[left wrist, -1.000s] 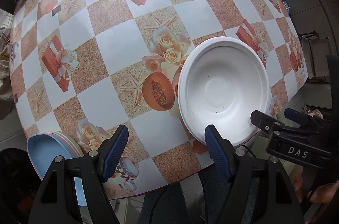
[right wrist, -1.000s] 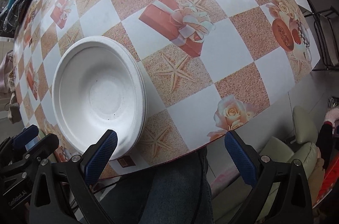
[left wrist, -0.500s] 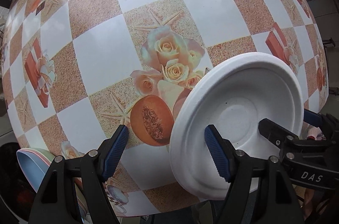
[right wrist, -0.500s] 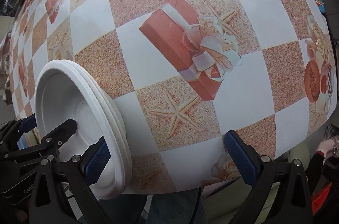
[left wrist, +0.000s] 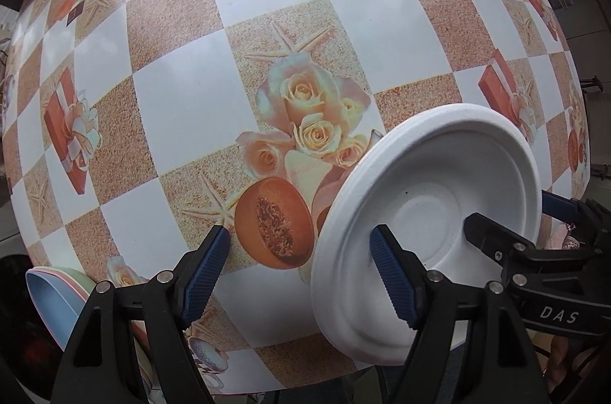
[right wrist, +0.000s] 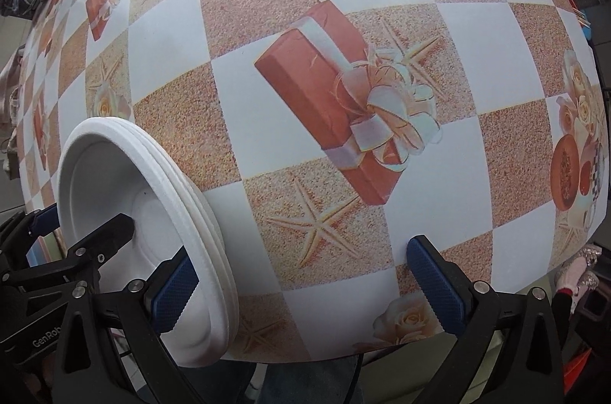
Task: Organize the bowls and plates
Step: 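Lift the bowl stack with both grippers and carry it over the blue plate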
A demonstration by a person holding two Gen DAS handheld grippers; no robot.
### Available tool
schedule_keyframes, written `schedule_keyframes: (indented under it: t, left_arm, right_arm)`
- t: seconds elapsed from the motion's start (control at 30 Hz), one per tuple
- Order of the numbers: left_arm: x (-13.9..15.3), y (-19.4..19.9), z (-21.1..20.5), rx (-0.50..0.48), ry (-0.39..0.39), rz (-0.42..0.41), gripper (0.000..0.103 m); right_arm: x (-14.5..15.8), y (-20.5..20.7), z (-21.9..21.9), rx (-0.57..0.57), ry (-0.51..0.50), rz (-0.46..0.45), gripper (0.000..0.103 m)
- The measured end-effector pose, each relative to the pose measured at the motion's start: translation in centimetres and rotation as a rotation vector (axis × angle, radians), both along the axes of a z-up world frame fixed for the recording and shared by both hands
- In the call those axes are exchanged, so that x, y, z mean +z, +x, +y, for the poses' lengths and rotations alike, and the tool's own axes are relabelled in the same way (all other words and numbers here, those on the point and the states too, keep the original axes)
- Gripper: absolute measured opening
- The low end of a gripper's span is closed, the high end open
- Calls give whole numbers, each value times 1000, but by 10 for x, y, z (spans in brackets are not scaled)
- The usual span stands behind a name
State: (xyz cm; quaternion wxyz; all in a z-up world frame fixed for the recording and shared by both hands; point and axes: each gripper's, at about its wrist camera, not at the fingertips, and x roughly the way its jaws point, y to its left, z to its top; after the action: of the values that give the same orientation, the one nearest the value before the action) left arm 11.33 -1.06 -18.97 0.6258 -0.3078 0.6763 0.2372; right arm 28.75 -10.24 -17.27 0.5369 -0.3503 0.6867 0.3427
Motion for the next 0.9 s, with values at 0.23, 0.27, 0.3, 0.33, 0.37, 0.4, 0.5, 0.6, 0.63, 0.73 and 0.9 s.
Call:
schedule_keyframes:
  t: [0.23, 0.27, 0.3, 0.33, 0.37, 0.4, 0.5, 0.6, 0.63, 0.73, 0.9]
  left_arm:
    - [5, 5, -22, -13, -15, 2, 69]
    - [6, 8, -25, -19, -20, -3, 63]
    - [6, 10, -27, -25, -30, -10, 56]
    - [7, 13, -30, -32, -41, -17, 52]
    - [7, 14, -32, -38, -55, -24, 44]
    - [7, 16, -35, -48, -69, -30, 39]
    - [13, 22, -46, -92, -43, -32, 38]
    - [15, 17, -54, -109, -29, -34, 37]
    - [15, 11, -55, -102, -33, -37, 37]
    - [14, 0, -57, -91, -36, -41, 37]
    - [15, -20, -60, -69, -36, -35, 37]
  right_arm:
    - [11, -10, 6, 3, 58, -11, 76]
    - [12, -13, 7, 6, 65, -4, 70]
    - [13, -15, 7, 5, 68, 3, 68]
    - [14, -16, 7, 0, 70, 11, 64]
    - [14, -16, 8, -5, 72, 21, 59]
    - [15, -17, 8, -12, 77, 41, 55]
    - [17, -26, 15, -37, 78, 116, 29]
    - [19, -41, 18, -11, 63, 87, 27]
    - [20, -46, 18, -5, 60, 84, 27]
    - [21, -61, 19, 9, 51, 80, 27]
    - [19, -89, 22, 32, 37, 94, 27]
